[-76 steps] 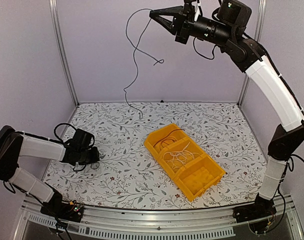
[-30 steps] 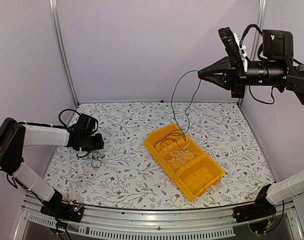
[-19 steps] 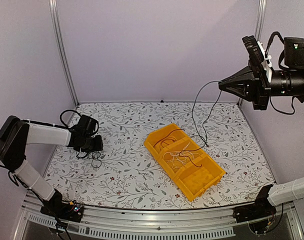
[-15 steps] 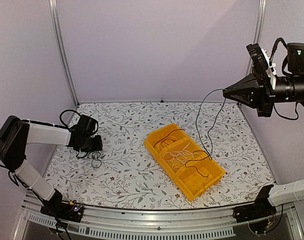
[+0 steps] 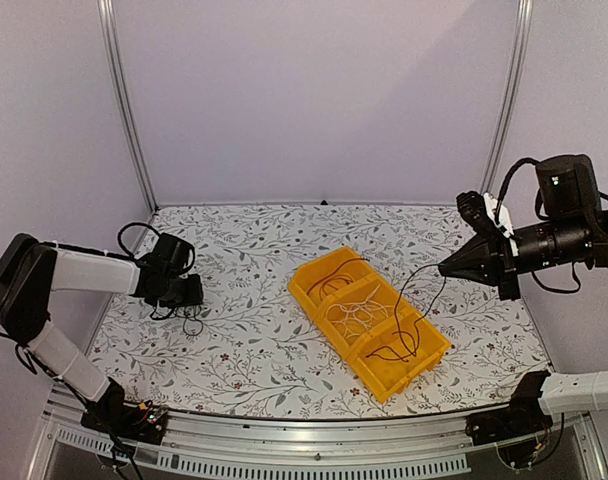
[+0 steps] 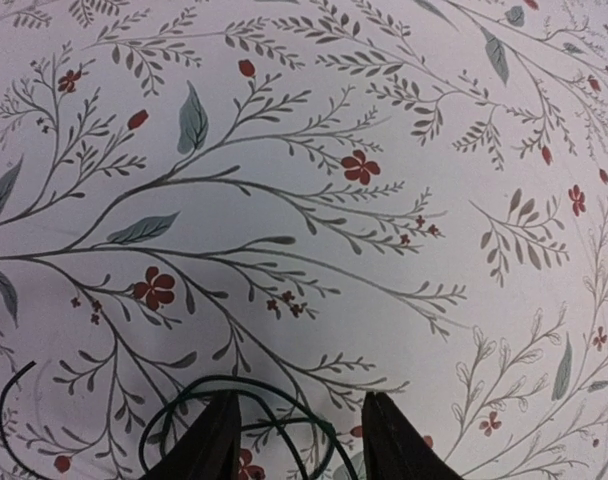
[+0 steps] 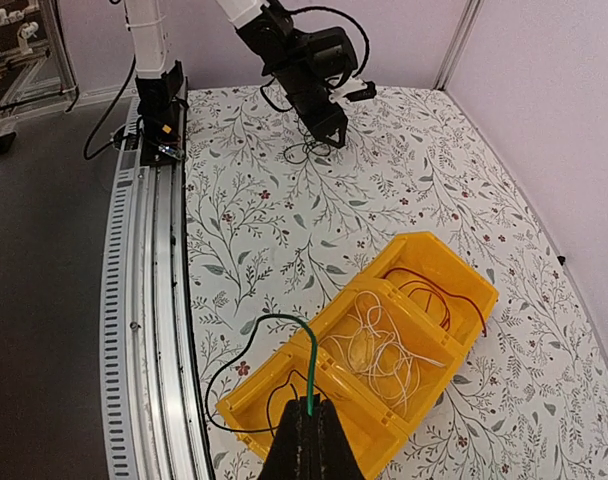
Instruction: Untangle the cables
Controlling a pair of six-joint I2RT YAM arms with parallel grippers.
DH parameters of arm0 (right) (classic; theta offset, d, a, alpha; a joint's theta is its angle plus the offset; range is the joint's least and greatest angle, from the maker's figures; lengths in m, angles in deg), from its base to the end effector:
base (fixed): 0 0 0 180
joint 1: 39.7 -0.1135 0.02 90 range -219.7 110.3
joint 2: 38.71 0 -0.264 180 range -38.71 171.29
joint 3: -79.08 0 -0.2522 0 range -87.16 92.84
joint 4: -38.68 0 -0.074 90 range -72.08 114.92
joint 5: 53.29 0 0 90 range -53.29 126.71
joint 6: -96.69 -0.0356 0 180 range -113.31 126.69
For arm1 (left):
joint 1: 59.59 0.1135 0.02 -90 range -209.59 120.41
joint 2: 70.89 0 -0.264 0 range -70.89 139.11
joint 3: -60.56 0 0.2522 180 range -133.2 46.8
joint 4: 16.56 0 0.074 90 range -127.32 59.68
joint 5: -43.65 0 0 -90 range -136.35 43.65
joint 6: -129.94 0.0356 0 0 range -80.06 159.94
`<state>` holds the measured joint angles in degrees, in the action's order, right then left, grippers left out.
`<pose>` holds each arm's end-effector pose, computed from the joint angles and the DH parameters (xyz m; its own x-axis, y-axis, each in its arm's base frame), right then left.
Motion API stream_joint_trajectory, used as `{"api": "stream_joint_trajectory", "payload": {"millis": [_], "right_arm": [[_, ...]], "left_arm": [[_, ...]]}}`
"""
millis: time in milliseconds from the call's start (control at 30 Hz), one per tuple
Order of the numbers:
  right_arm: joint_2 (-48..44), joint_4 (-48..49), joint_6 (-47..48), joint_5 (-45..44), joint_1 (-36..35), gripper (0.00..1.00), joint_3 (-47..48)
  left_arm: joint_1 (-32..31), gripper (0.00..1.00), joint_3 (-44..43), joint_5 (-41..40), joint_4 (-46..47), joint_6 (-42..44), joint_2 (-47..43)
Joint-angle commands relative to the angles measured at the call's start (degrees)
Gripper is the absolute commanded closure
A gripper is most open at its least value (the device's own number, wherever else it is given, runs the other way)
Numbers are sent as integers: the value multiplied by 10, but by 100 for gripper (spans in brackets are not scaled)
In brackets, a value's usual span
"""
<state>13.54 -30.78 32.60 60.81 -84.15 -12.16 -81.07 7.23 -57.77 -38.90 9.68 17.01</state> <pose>0.0972 0.1157 0.4144 0.0370 -0.5225 -0.8518 -0.9647 0.2039 -0.1669 0.2608 -0.0950 0.1430 -0.8036 -0.2146 -0.5552 -0.1697 0.9766 -0.1318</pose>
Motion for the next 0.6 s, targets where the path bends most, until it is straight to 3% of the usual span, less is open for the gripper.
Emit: {"api": "stream_joint_trajectory", "payload": {"millis": [0,567], "right_arm": [[-9,1,32,-23,3,100,-46],[20,75,71,-106,8,100,-211]], "left_arm": [[7,59,14,2,5,-7,-16],[7,60,38,20,12,-18,-49]]}}
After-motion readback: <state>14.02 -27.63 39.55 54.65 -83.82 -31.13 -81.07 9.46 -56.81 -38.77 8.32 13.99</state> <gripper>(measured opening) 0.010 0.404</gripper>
